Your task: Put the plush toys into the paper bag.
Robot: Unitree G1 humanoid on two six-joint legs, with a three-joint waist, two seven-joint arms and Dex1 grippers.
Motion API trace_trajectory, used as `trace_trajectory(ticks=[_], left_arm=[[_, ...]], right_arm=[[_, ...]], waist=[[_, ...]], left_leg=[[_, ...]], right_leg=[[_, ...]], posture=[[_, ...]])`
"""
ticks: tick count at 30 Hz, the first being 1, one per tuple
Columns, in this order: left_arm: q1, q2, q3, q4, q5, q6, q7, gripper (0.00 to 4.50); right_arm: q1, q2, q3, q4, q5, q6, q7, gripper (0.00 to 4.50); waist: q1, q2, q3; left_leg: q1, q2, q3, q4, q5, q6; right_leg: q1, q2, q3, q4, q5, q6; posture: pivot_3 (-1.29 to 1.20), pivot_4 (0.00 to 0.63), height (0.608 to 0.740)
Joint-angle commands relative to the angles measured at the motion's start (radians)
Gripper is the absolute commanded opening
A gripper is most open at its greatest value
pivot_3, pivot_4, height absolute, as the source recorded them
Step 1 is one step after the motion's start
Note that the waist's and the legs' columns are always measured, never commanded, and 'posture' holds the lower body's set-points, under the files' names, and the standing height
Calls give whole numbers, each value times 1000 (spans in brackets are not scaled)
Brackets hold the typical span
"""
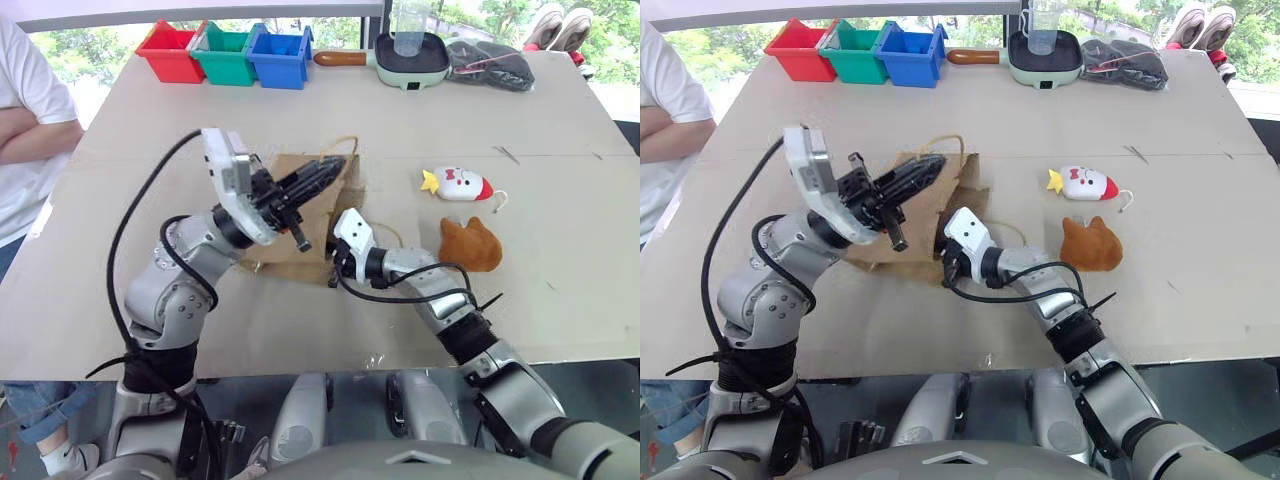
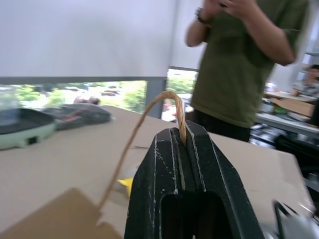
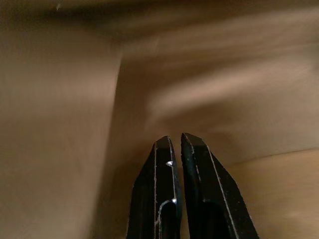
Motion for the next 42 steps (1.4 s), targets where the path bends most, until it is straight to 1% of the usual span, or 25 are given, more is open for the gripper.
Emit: trace_trajectory(ticks=[1,2,4,7,10,15,16,17,19,22,23,24,25,27,28,30,31,33,36,37,39,40,42], left_arm=[[-30,-8,44,-20,59,-30,97,0],[-34,-5,45,-14,101,-36,132,0],[-43,-26,61,-2,122,-57,173,0],[-24,4,60,-3,182,-38,206,0],[0,13,72,-11,196,-25,217,0],[13,13,70,4,207,-37,207,0],[12,14,66,14,215,-41,203,0],[8,9,63,24,215,-46,198,0],[-1,2,55,43,221,-65,180,0],[-5,-11,49,59,221,-88,155,0],[-5,-13,45,62,224,-92,150,0],[-5,-18,40,64,223,-94,144,0],[-5,-23,36,66,220,-93,138,0],[-10,-28,28,74,221,-102,116,0],[-13,-29,27,80,219,-105,104,0],[-22,-23,20,94,219,-119,68,0],[-27,-21,17,102,217,-126,48,0],[-41,-22,14,118,203,-130,14,0],[-65,-23,3,152,202,-145,-41,0],[-74,-27,2,158,191,-143,-60,0],[-87,-30,2,162,163,-137,-100,0],[-91,-26,5,162,141,-125,-129,0],[-90,-10,9,165,98,-106,-199,0]], right_arm=[[-11,51,-6,44,-58,-27,-92,50],[-13,67,-9,60,-85,-28,-142,50],[-19,91,-13,84,-128,-38,-212,50],[-28,119,-22,78,-146,-22,-249,50],[-51,124,-43,37,-123,19,-210,50],[-76,84,-73,-37,-96,57,-138,50],[-71,66,-78,-76,-89,79,-124,554],[-53,32,-81,-152,-75,111,-95,806],[-11,-34,-94,-325,-47,196,-62,1781],[46,-123,-130,-555,-50,299,-91,3261],[66,-155,-147,-630,-56,337,-103,3882],[93,-196,-176,-725,-33,401,-97,4224],[119,-233,-205,-810,-6,465,-92,4368],[204,-331,-314,-1012,34,634,-102,4368],[234,-367,-353,-1078,39,698,-115,4368],[287,-480,-390,-1163,-20,823,-157,4368],[300,-510,-412,-1176,-22,891,-172,4368],[314,-500,-469,-1161,-10,1013,-215,4368],[327,-525,-409,-1069,-43,1019,-256,4368],[330,-517,-397,-1033,-46,1011,-268,4141],[338,-513,-377,-990,-49,990,-282,3538],[337,-512,-372,-984,-47,986,-288,3003],[339,-516,-376,-1007,-32,986,-284,2140]], waist=[[-3,0,0],[-5,0,0],[-7,0,0],[-8,0,0],[-9,0,0],[-4,0,0],[-3,0,0],[-3,0,0],[0,1,0],[0,1,0],[0,1,0],[0,1,0],[1,1,0],[1,1,0],[9,1,1],[11,1,1],[10,1,1],[10,1,0],[11,1,0],[11,1,0],[11,1,0],[11,1,0],[12,1,0]], left_leg=[[0,0,0,0,0,0],[1,0,0,0,0,0],[2,0,0,-1,0,-1],[2,0,0,-1,1,-1],[2,0,0,-1,1,-1],[0,0,-1,-1,1,-1],[0,-1,-1,-1,1,-1],[0,-1,-1,-1,1,-1],[-1,-1,-1,-1,1,-1],[-1,-1,-2,-1,0,-1],[-1,-1,-2,-1,0,-1],[-2,-1,-2,-1,0,-1],[-2,-1,-2,-1,0,-1],[-2,-1,-2,-1,0,-1],[-2,-1,-2,-1,0,-1],[-2,-1,-2,-1,0,-1],[-2,-1,0,-1,0,-1],[-1,-1,1,-1,0,-1],[-1,-1,1,-1,0,-1],[-1,-1,1,-1,0,-1],[-1,-1,2,-1,0,-1],[-2,-1,2,-1,0,-1],[-2,-1,2,-1,0,0]], right_leg=[[0,0,0,0,0,0],[0,0,0,1,0,0],[0,1,1,1,0,0],[0,1,1,1,0,0],[0,1,1,1,0,0],[0,0,-1,0,0,0],[0,0,-1,0,0,0],[0,0,0,0,0,0],[0,0,-1,0,0,0],[-1,-1,-2,0,0,0],[-1,-1,-1,0,0,0],[-1,-1,-2,0,0,0],[-1,-1,-2,0,0,0],[-1,-2,-1,-1,0,0],[-1,-2,-1,-1,0,0],[-1,-2,-1,-1,0,0],[-1,-2,0,-1,0,0],[0,-1,0,-1,0,0],[0,0,0,0,0,0],[0,0,0,-1,0,0],[0,0,1,-1,0,0],[0,0,1,-1,0,0],[0,-1,0,-2,0,0]], posture=[[0,150,740],[0,150,740],[0,150,740],[0,150,740],[0,150,740],[0,150,740],[0,150,740],[0,150,740],[0,150,740],[0,150,740],[0,150,740],[0,150,740],[0,150,740],[0,150,740],[0,150,740],[0,150,740],[0,150,740],[0,150,740],[0,150,740],[0,150,740],[0,150,740],[0,150,740],[0,150,740]])
